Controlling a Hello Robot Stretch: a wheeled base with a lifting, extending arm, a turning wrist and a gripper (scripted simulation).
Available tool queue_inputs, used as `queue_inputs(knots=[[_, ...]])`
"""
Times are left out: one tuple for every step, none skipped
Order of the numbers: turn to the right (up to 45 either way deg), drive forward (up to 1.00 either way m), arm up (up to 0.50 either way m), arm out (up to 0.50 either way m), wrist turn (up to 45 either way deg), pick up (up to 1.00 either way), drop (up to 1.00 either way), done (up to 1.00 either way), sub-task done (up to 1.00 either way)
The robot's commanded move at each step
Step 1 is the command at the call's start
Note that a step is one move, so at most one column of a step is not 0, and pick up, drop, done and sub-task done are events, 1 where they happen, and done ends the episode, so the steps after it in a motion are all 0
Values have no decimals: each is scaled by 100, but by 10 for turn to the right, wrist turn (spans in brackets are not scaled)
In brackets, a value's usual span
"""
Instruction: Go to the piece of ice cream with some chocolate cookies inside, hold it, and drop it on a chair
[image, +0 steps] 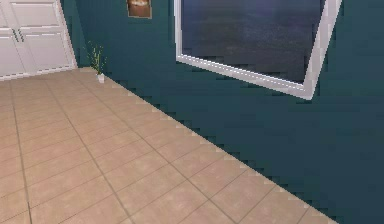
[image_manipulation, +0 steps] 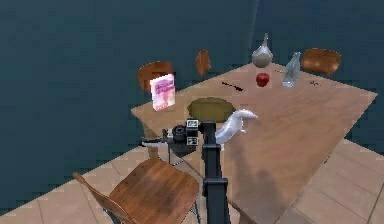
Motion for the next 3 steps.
queue_inputs(knots=[[0, 0, 10, 0, 0, 0, 0, 0, 0], [0, 0, 0, -8, 0, 0, 0, 0, 0], [0, 0, 12, 0, 0, 0, 0, 0, 0]])
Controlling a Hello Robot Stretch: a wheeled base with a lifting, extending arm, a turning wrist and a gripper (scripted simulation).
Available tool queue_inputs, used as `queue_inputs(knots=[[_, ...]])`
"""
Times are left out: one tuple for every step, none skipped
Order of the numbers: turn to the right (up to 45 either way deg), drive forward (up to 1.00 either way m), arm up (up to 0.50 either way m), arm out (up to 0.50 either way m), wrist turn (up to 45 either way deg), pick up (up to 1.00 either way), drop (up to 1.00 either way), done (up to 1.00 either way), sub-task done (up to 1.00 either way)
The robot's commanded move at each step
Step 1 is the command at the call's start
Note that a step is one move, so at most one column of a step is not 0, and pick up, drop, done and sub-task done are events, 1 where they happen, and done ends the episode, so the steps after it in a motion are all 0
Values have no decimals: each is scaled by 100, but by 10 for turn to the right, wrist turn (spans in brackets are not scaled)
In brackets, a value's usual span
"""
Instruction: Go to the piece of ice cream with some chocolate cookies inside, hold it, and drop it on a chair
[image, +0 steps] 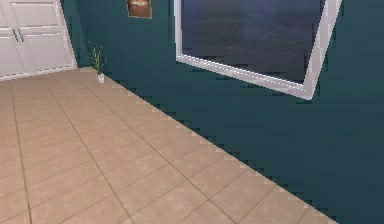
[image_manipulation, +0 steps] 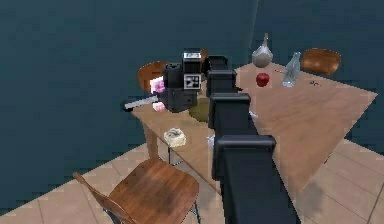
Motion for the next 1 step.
queue_inputs(knots=[[0, 0, 0, 0, -450, 0, 0, 0, 0]])
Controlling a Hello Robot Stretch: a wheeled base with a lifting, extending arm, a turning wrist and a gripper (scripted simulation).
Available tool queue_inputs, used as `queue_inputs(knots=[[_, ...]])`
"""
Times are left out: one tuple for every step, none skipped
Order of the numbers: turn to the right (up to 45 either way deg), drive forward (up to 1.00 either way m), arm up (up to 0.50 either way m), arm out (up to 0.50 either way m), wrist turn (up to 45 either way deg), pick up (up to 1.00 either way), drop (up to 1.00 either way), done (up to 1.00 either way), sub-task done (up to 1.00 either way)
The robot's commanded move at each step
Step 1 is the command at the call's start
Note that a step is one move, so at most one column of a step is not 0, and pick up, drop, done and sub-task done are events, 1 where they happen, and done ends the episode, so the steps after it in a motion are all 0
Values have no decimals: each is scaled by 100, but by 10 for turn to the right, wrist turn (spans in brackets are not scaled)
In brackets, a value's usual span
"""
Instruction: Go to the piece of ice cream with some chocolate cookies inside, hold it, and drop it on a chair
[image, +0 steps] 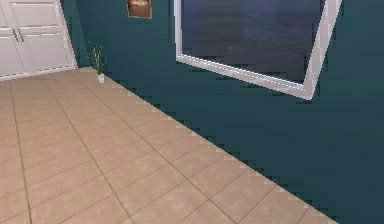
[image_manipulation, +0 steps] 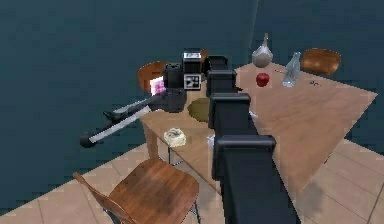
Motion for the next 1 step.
queue_inputs(knots=[[0, 0, 0, 0, -450, 0, 0, 0, 0]])
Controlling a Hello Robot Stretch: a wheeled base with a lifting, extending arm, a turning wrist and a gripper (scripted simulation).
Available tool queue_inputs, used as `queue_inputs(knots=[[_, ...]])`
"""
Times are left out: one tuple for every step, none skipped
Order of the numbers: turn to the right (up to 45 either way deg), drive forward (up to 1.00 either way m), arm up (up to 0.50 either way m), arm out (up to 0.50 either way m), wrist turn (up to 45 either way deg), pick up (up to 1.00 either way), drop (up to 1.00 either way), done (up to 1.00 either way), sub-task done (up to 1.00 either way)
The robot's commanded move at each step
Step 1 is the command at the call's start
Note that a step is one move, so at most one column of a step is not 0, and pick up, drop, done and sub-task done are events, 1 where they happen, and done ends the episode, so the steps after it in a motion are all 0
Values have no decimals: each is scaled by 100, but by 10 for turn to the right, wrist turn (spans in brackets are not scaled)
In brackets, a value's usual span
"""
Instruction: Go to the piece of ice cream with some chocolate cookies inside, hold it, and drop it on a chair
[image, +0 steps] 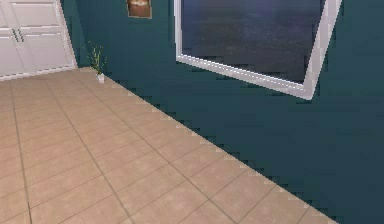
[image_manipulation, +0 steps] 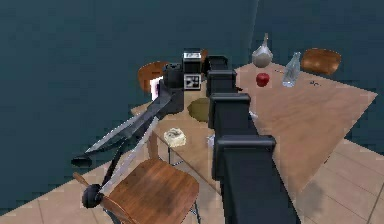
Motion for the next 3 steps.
queue_inputs(knots=[[0, 0, 0, 0, -30, 0, 0, 0, 0], [0, 0, 0, -26, 0, 0, 0, 0, 0], [0, 0, 0, 42, 0, 0, 0, 0, 0]])
